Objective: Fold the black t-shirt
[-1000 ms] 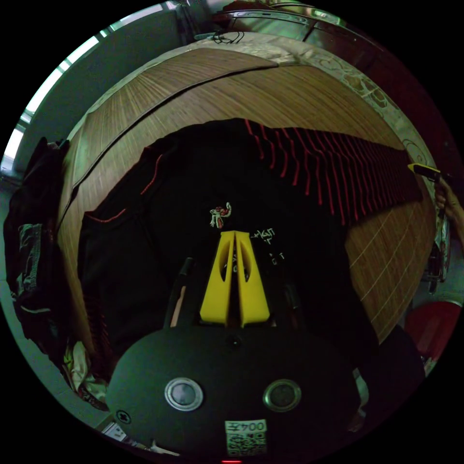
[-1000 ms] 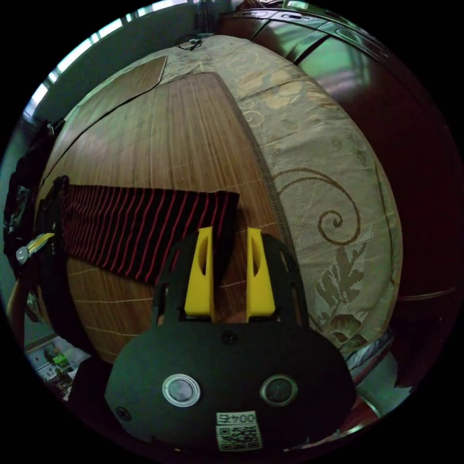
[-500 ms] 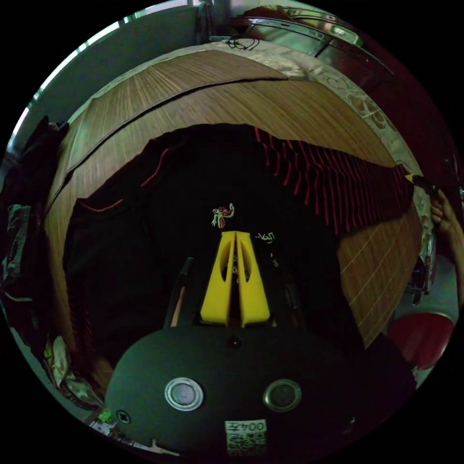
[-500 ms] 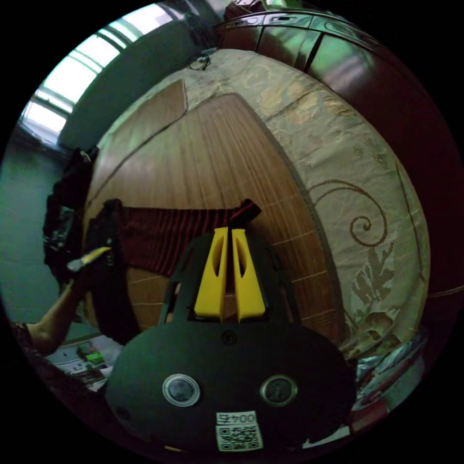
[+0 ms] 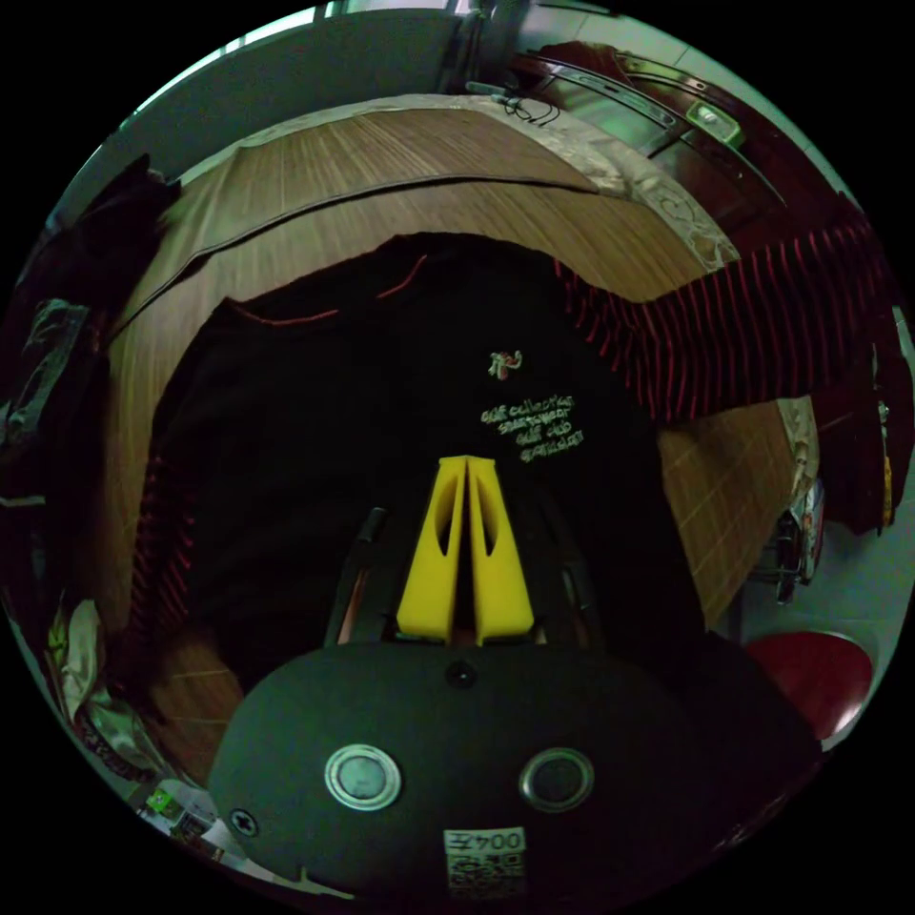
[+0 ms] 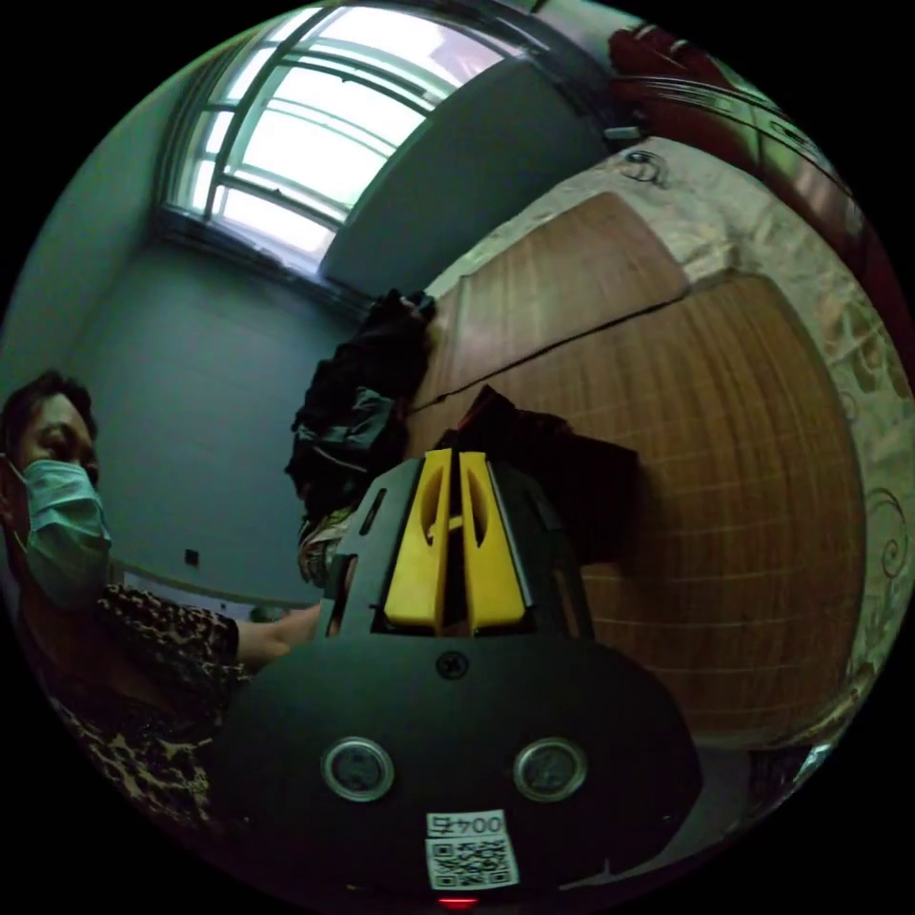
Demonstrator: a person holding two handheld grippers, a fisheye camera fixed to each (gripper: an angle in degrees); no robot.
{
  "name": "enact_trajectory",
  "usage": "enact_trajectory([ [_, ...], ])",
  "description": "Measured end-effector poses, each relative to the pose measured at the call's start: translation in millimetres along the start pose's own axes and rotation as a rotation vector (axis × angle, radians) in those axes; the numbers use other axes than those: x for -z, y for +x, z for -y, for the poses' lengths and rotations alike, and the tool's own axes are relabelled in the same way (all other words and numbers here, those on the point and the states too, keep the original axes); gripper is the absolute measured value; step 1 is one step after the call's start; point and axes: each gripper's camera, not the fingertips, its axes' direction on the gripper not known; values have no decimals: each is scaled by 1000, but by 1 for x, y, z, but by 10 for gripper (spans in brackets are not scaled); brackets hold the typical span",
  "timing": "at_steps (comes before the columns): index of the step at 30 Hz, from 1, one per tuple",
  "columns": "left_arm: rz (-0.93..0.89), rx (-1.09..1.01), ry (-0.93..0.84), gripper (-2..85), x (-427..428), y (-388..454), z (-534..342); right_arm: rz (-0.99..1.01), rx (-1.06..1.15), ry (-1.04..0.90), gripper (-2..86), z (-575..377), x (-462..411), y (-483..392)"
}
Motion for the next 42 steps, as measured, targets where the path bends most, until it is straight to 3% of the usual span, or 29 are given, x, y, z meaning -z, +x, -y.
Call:
enact_trajectory([
  [7, -18, 74, -28, 5, 9, -83, -76, 0, 139, -146, 25, 13, -164, -128],
  [10, -10, 98, -51, 6, 5, -115, -104, -209, 233, -275, 18, 4, -270, -161],
  [15, -105, 104, -29, 6, 2, -151, -137, -726, 462, -551, 65, -31, -452, -188],
  [17, -82, 103, -15, 6, 6, -159, -146, -826, 525, -560, 83, -37, -476, -206],
  [22, -47, 91, -8, 7, 19, -162, -159, -885, 523, -505, 94, -29, -458, -247],
  [31, 87, -5, -116, 6, -1, -129, -193, -1035, 435, -821, 61, -64, -455, -204],
  [38, 91, -57, -78, 5, -2, -123, -215, -963, 406, -691, 25, -63, -469, -219],
  [42, 99, -135, -93, 4, -2, -121, -225, -954, 529, -643, 10, -68, -476, -233],
])
